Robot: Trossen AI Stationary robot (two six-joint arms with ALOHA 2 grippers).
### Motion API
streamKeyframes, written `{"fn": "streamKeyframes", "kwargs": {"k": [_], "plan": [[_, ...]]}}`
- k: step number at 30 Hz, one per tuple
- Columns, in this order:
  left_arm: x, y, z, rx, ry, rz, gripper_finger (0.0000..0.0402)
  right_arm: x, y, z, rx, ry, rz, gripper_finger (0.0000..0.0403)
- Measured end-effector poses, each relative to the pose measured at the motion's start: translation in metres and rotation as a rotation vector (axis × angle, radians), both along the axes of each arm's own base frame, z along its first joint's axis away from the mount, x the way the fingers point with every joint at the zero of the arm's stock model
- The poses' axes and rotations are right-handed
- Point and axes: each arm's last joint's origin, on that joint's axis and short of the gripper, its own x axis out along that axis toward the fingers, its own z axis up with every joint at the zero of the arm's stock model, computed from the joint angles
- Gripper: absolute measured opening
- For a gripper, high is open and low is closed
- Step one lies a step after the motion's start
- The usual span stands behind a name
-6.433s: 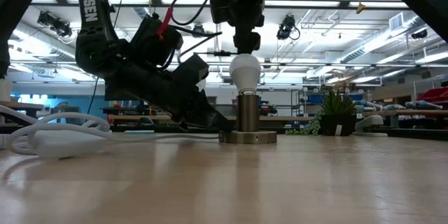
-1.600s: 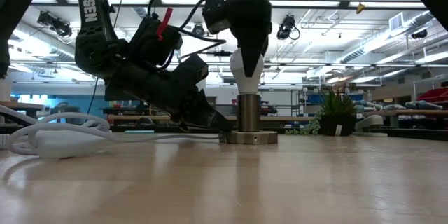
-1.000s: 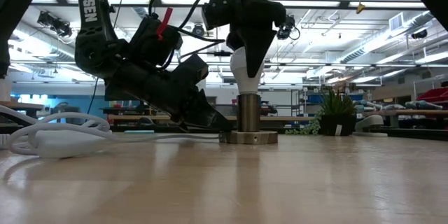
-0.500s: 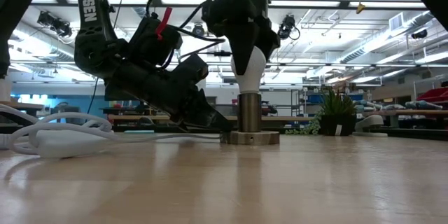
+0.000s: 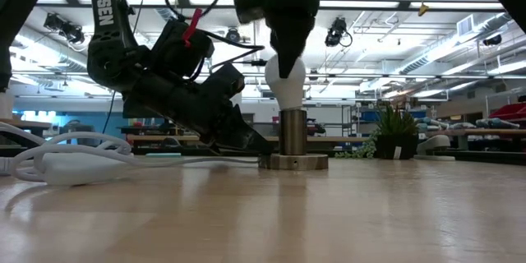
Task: Screw lightbulb
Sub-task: Insert the light bulb into the lamp
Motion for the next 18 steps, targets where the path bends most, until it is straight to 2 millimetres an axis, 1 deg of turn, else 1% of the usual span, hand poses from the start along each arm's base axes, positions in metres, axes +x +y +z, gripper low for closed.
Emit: {"fn": "streamKeyframes", "kwargs": {"k": [4, 8, 11, 18], "plan": [[0.0, 0.0, 0.0, 0.001, 0.0, 0.0, 0.0007, 0.0012, -0.0002, 0.012, -0.055, -0.02, 0.167, 0.0343], [0.0, 0.0, 0.0, 0.001, 0.0, 0.0, 0.0007, -0.0006, -0.0002, 0.0127, -0.078, 0.01, 0.324, 0.0338], [0.0, 0.0, 0.0, 0.001, 0.0, 0.0, 0.0007, -0.0018, 0.0, 0.0099, -0.074, 0.028, 0.36, 0.0333], [0.0, 0.0, 0.0, 0.002, 0.0, 0.0, 0.0007, -0.0018, 0.0005, 0.0093, -0.056, 0.027, 0.373, 0.0315]]}}
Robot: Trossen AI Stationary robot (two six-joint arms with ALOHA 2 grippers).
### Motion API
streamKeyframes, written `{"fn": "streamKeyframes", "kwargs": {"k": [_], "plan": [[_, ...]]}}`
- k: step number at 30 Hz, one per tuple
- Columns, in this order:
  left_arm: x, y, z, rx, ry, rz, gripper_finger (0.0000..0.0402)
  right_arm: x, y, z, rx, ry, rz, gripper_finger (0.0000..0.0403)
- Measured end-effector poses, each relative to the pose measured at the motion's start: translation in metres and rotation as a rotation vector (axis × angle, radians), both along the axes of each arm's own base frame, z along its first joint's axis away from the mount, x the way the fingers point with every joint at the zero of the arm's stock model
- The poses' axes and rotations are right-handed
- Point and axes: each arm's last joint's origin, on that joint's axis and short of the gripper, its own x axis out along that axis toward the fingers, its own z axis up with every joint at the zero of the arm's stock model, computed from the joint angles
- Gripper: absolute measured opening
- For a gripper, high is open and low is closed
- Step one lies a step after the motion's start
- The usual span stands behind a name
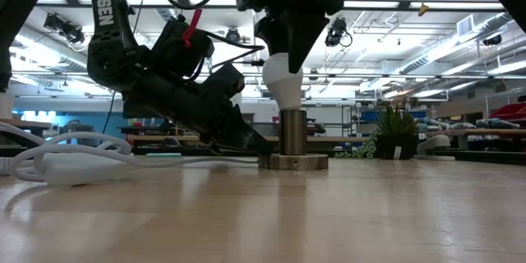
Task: Screw lightbulb
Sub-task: Insert the light bulb into the lamp
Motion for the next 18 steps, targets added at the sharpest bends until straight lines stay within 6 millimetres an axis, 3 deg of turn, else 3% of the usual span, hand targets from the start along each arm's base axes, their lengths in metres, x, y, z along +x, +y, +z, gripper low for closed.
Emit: {"fn": "streamKeyframes", "kwargs": {"k": [6, 18], "plan": [[0.0, 0.0, 0.0, 0.0, 0.0, 0.0, 0.0007, 0.0001, 0.0, 0.0, 0.007, -0.004, -0.046, 0.029], [-0.0001, 0.0, -0.0003, 0.001, 0.002, 0.0, 0.0007, -0.0026, -0.0012, -0.0003, 0.039, 0.003, -0.3, 0.0286]]}}
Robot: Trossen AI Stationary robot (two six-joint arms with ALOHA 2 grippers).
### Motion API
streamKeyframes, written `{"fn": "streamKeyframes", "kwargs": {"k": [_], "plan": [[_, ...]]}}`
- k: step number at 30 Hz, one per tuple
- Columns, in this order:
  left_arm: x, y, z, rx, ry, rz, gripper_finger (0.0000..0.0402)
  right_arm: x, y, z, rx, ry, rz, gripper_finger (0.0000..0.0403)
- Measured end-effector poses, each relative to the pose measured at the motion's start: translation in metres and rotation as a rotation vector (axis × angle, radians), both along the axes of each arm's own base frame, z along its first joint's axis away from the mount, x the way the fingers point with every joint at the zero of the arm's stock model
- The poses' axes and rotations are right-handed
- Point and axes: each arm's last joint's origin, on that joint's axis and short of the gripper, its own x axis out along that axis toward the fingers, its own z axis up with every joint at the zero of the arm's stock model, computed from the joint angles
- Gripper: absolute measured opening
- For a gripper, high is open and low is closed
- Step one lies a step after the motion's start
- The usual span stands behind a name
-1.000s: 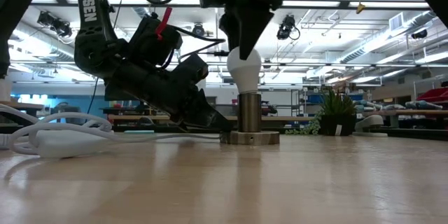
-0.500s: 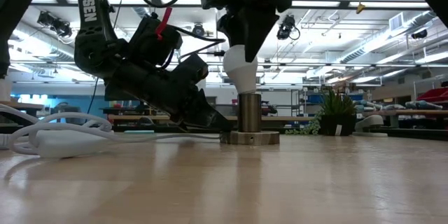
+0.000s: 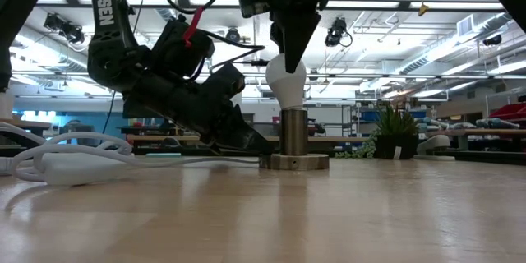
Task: Screw lightbulb
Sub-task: Insert the light bulb into the lamp
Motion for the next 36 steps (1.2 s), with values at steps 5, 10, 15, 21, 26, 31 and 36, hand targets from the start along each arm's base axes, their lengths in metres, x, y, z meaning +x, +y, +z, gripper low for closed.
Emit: {"fn": "streamKeyframes", "kwargs": {"k": [5, 10, 15, 21, 26, 31, 36], "plan": [[0.0, 0.0, 0.0, 0.0, 0.004, 0.0, 0.0007, 0.0, 0.006, 0.0, -0.003, -0.007, -0.077, 0.0286], [0.0, 0.0, 0.0, 0.0, 0.004, -0.001, 0.0007, -0.001, 0.011, 0.0, -0.018, -0.007, -0.115, 0.0286], [0.0, 0.0, 0.0, 0.001, 0.005, -0.001, 0.0007, -0.002, 0.014, 0.0, -0.023, 0.004, -0.13, 0.0285], [0.0, 0.0, 0.0, 0.007, 0.005, -0.004, 0.0007, -0.004, 0.014, 0.0, -0.026, 0.025, -0.132, 0.0285], [0.0, 0.0, 0.0, 0.007, 0.005, -0.004, 0.0007, -0.004, 0.015, 0.0, -0.032, 0.024, -0.134, 0.0285], [0.0, 0.0, -0.001, 0.007, 0.006, -0.003, 0.0007, -0.004, 0.017, 0.0, -0.038, 0.017, -0.182, 0.0285], [0.0, 0.0, 0.0, 0.007, 0.004, -0.003, 0.0007, -0.007, 0.015, 0.0, -0.007, 0.016, -0.427, 0.0285]]}}
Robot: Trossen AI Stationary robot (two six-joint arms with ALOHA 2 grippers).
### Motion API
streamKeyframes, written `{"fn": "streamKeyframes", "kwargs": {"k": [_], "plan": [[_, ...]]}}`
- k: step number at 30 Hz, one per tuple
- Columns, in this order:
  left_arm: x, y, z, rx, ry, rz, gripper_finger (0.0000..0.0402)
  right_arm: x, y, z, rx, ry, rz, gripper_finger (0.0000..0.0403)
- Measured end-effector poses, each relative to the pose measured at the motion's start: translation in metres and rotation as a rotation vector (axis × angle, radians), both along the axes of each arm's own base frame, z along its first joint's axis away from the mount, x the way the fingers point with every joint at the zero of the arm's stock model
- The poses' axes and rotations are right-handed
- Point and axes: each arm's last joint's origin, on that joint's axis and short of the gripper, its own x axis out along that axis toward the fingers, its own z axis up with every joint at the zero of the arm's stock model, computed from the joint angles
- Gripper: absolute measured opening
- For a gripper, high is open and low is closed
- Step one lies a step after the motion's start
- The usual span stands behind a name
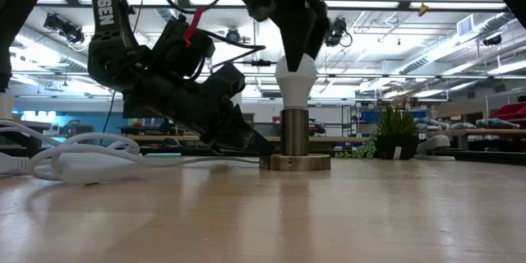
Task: Screw lightbulb
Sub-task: Insert the light bulb into the lamp
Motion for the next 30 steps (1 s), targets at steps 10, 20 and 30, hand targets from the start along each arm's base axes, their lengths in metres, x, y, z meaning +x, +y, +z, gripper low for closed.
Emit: {"fn": "streamKeyframes", "kwargs": {"k": [10, 20, 30], "plan": [[0.0, 0.0, 0.0, -0.006, 0.0, 0.005, 0.0007, -0.002, -0.007, 0.002, 0.057, 0.006, -0.097, 0.0295], [0.0, 0.0, 0.0, -0.006, 0.001, 0.006, 0.0008, 0.0, 0.0, 0.019, -0.001, -0.024, 0.157, 0.034], [0.0, 0.0, 0.0, -0.006, 0.001, 0.005, 0.0007, 0.001, 0.006, 0.031, -0.058, -0.024, 0.542, 0.035]]}}
